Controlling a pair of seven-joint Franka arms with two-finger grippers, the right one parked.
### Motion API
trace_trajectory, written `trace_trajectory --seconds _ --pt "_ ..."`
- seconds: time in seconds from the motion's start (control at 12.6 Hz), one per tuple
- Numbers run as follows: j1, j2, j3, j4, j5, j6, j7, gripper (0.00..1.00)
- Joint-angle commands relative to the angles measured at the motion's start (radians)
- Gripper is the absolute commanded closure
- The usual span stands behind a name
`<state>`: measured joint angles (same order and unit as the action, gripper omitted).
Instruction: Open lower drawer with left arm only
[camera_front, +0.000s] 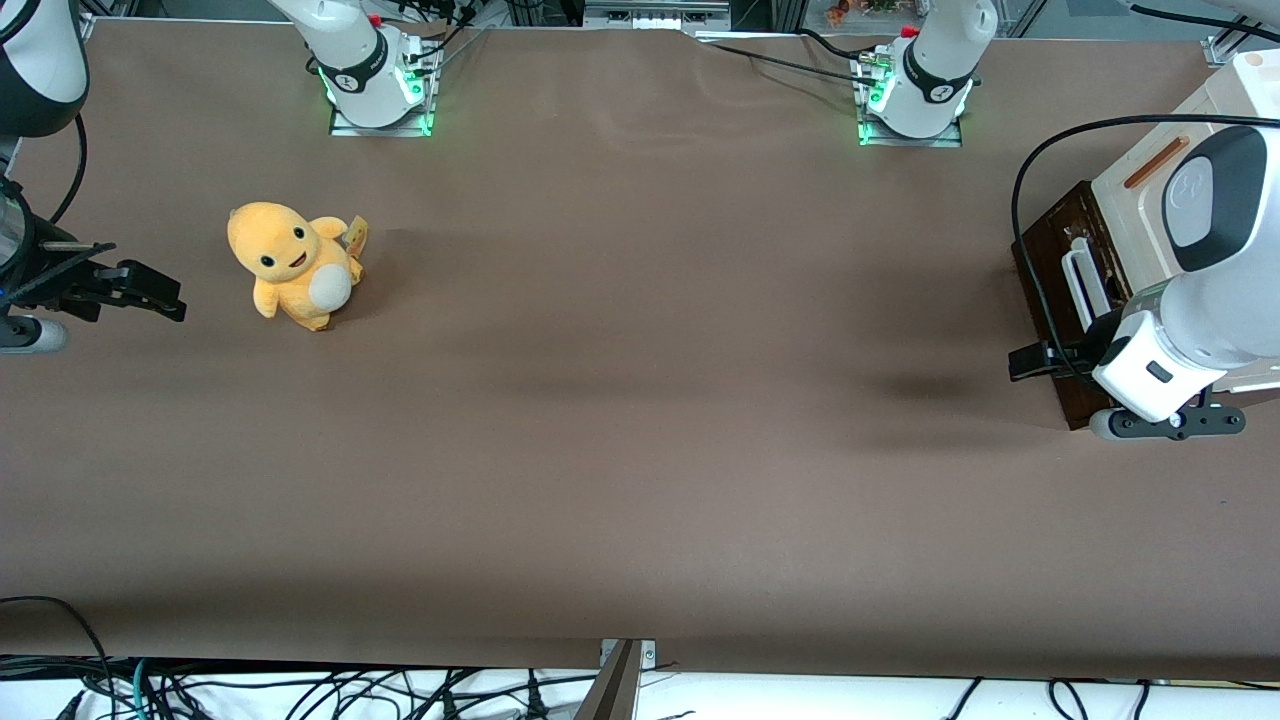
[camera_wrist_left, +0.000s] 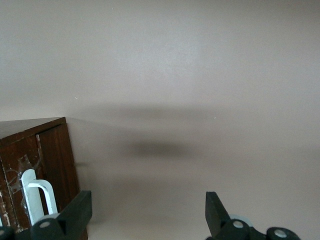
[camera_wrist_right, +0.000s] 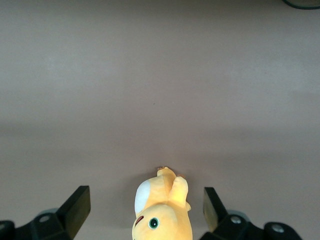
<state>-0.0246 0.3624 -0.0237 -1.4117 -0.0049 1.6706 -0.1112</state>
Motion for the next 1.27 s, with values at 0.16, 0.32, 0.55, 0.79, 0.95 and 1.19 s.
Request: trace_trajectory --seconds 0.16,0.32,0.55,0.79,0.95,1.19 --pt "0.002 -0.02 -0.004 -0.015 0.071 -0.006 0.015 0.0" --pt "0.002 -0.02 -0.005 -0.016 0.071 -0.008 0.015 0.0" --pt "0.0 -0.02 -0.008 -0.016 0.071 -0.008 0.015 0.0" --pt "0.0 -0.02 -0.01 -0.015 0.065 -0.008 0.015 0.0" --pt "-0.002 -0.02 -0.01 -0.013 0.065 -0.006 0.015 0.0" --pt "-0.002 -0.02 -0.01 -0.013 0.068 -0.008 0.025 0.0"
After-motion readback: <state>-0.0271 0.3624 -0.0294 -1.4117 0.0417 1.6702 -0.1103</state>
